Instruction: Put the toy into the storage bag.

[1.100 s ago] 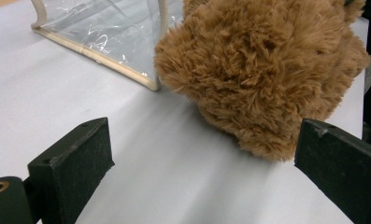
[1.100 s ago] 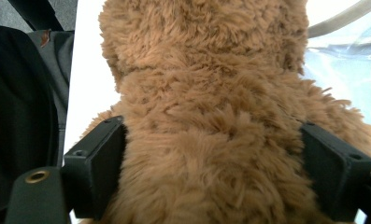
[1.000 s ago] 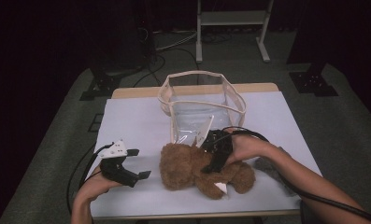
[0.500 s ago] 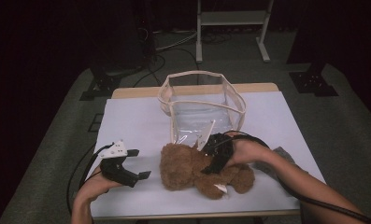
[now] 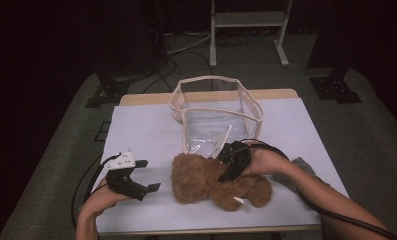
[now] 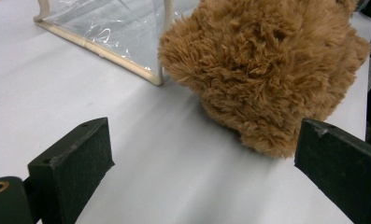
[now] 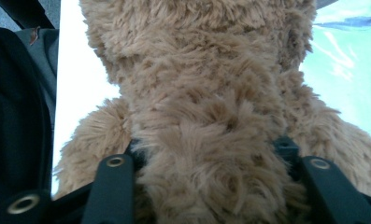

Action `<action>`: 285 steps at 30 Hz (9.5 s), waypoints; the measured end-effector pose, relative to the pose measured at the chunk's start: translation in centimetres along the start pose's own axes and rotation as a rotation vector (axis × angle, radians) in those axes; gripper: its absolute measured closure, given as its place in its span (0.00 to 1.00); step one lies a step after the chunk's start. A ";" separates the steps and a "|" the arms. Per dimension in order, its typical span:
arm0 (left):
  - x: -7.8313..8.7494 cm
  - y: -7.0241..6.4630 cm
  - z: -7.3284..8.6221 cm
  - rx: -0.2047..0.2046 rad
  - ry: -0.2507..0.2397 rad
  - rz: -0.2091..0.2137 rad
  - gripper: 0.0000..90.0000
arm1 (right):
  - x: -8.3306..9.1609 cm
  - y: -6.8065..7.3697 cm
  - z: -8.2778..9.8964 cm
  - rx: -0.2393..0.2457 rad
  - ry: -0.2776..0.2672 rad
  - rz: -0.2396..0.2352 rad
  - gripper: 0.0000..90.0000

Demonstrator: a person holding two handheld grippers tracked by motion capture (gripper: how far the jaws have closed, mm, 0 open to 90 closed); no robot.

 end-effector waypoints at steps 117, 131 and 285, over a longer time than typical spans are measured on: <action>2.2 2.1 2.1 0.067 -0.008 -0.049 0.04 | 23.7 -14.5 -18.4 -0.078 -0.168 0.186 0.71; 1.9 2.1 2.5 0.073 0.006 -0.039 0.04 | 23.7 -19.4 -16.9 -0.163 -0.157 0.245 0.71; 1.2 1.6 3.3 0.074 0.038 -0.009 0.04 | 7.8 -16.5 -3.0 -0.320 -0.039 0.082 0.56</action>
Point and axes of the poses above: each handheld gripper's, and its own axes: x roughly backward along the jaws, z roughly out of its underside, y roughly to its left, the point moved 9 cm from there along -x, roughly forward along the jaws, and after that the axes turned 2 degrees about z, right-handed, at the moved point
